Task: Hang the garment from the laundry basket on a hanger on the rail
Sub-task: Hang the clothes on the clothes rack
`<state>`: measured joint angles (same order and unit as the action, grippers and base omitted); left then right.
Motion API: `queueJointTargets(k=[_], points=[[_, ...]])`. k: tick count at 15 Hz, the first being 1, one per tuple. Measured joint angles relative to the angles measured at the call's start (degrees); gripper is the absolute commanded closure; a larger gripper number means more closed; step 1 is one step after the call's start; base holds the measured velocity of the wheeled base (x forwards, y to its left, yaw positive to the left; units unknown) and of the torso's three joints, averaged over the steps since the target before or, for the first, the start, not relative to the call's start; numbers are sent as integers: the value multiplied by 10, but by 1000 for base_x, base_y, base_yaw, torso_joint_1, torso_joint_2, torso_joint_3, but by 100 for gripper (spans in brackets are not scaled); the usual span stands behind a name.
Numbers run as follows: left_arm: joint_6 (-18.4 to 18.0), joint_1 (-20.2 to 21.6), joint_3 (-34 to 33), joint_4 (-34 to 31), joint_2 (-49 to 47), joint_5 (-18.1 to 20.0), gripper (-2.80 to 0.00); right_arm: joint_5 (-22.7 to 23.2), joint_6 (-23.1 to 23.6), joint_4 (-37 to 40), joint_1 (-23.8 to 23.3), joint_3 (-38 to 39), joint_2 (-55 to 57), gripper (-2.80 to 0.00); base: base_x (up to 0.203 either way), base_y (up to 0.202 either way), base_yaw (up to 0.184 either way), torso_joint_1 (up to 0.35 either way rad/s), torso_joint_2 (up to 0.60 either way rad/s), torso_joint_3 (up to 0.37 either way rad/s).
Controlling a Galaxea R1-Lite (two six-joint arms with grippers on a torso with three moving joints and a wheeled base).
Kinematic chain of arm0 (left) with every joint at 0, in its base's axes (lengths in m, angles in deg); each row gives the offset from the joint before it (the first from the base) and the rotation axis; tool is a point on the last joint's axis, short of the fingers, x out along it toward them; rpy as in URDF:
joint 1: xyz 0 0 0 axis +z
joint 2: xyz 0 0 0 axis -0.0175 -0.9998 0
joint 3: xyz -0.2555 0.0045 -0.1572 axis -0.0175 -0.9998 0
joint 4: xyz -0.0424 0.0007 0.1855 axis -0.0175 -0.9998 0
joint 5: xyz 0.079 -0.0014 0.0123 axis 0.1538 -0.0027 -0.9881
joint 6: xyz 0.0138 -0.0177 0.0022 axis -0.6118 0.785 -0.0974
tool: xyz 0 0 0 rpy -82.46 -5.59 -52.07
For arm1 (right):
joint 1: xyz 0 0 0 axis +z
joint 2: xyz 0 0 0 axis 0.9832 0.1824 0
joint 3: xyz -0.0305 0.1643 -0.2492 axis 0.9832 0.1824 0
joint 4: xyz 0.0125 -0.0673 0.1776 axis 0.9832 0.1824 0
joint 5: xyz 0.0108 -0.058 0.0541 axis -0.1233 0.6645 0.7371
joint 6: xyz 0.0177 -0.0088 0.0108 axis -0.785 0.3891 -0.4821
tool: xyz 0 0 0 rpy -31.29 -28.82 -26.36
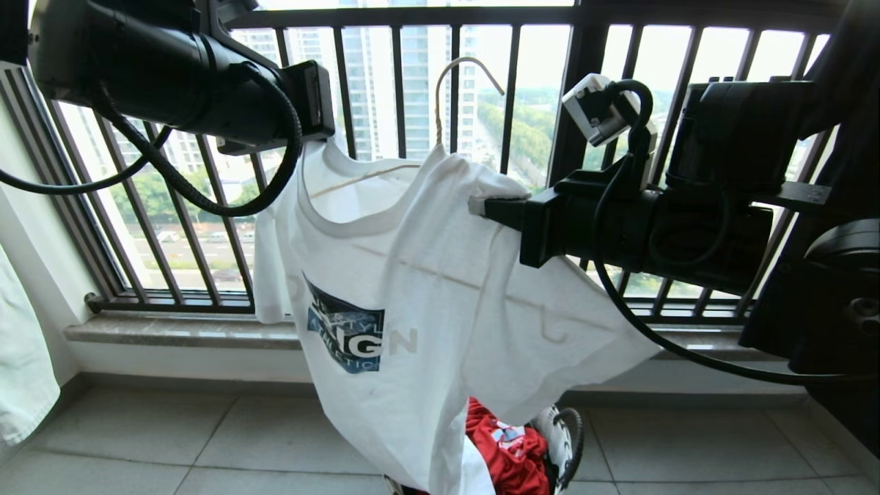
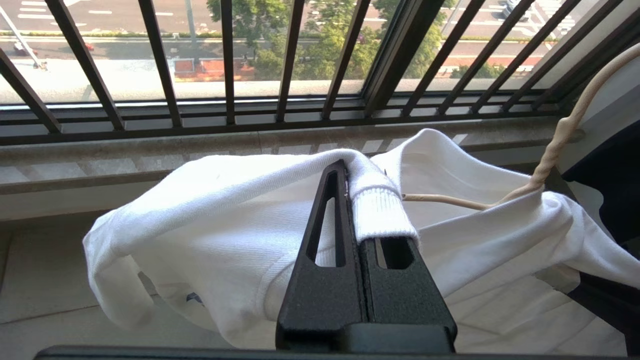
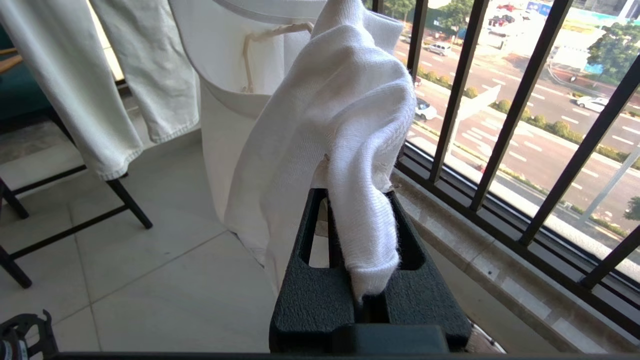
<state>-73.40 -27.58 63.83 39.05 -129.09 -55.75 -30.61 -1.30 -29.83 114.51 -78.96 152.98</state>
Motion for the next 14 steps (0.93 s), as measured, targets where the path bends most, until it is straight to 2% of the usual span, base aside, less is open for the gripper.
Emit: queueJointTargets(k=[4, 9, 12, 14], points=[[1, -26, 0, 47, -12, -3, 0, 1, -12, -15, 0, 14, 8, 0, 0, 0, 0, 0, 0, 0], [4, -71, 0, 53, -22, -5, 0, 0, -26, -40, 0, 16, 9, 0, 0, 0, 0, 0, 0, 0], [39, -105, 0, 55, -14, -32, 0, -2, -43, -82, 1, 31, -3, 0, 0, 0, 0, 0, 0, 0], [62, -123, 0, 53, -3, -33, 0, -2, -45, -89, 3, 37, -11, 0, 0, 0, 0, 0, 0, 0]])
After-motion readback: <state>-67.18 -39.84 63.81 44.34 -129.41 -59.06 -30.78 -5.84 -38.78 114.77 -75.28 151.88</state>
